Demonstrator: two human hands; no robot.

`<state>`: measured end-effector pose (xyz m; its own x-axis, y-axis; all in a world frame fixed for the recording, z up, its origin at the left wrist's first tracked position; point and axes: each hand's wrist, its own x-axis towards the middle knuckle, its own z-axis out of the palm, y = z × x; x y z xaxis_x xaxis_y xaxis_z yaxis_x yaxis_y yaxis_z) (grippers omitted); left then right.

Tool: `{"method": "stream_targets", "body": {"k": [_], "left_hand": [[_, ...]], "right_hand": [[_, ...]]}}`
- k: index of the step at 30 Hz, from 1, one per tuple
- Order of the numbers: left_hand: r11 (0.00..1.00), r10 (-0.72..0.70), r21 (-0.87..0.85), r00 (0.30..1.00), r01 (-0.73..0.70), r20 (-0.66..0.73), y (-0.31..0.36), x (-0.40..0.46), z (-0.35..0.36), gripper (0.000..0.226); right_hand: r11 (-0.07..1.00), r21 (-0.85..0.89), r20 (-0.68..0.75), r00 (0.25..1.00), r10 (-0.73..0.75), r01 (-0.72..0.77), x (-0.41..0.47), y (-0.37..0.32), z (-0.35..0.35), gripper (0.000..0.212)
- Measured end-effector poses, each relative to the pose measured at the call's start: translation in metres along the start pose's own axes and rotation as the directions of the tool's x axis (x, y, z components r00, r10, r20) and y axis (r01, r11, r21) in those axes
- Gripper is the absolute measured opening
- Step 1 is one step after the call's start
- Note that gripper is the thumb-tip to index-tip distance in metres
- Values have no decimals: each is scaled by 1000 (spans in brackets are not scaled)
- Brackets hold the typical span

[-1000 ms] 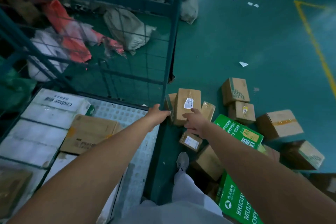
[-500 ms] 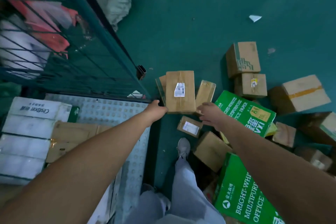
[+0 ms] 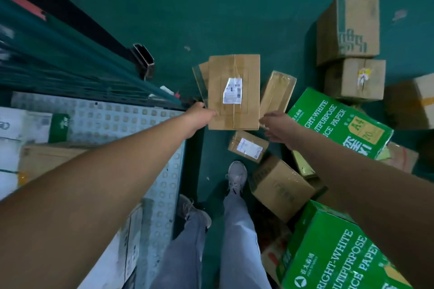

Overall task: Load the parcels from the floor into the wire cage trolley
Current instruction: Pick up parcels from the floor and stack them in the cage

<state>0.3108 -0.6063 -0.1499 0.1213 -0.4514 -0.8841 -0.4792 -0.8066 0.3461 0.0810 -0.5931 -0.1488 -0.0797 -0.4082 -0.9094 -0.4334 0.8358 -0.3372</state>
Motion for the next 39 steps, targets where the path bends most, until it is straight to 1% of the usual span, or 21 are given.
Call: {"method": "stream_targets", "body": {"k": [3,9,11,13,15,17,19,22,23,25,27,28,31,33,34,36,37,39], "left_hand": [[1000,-14,-1,1000,14,8,-8,41,10,61],[997,-78,23,997,77,27,-34,115,28,79],[995,-93,40,995,92,35,-39,132,33,74],[994,-99,53,993,96,58,-43,141,37,65],[995,-91,54,993,87,72,-44,147,40,62],[995,-86,50,993,82,82,-45,153,41,61],[996,-85,48,993,81,84,-47,156,41,60],[996,-83,42,993,79,87,-49,161,43,61],[997,-77,33,993,74,89,-50,163,45,63],[997,-71,0,994,71,88,-53,165,46,71],[997,-72,-17,994,74,84,-59,166,46,90],[997,-73,-19,994,75,87,-62,161,44,98],[998,-52,-34,994,56,97,-61,141,38,105],[997,-22,-74,994,31,108,-53,121,33,100],[994,-17,-108,993,30,120,-49,109,30,92],[984,2,-177,985,29,173,-43,81,20,64],[981,3,-191,977,38,212,-42,63,13,52],[977,-4,-204,957,66,290,-44,31,0,34]], "right_hand": [[1000,-4,-28,999,24,-24,43,9,11,51],[998,36,-83,995,54,-51,115,26,42,67],[997,40,-91,994,64,-60,132,31,50,70],[997,17,-89,993,75,-74,141,34,57,68],[997,27,-121,990,78,-75,150,34,61,66],[995,70,-172,981,89,-78,157,34,61,71],[992,70,-202,973,113,-101,165,36,62,75],[989,98,-166,978,127,-112,174,39,68,63],[986,122,-146,981,130,-112,177,41,71,61],[981,163,-137,983,125,-103,178,45,74,68],[974,214,-128,986,109,-80,173,49,75,79],[972,226,-130,987,91,-60,163,50,73,80],[973,229,-186,981,59,-15,132,44,66,71],[979,197,-269,963,5,50,106,35,60,65],[980,174,-316,948,-36,95,95,31,56,64],[983,89,-382,917,-114,160,63,18,48,62],[985,37,-391,910,-140,167,44,11,46,62],[988,-42,-370,917,-152,147,12,0,43,61]]}}
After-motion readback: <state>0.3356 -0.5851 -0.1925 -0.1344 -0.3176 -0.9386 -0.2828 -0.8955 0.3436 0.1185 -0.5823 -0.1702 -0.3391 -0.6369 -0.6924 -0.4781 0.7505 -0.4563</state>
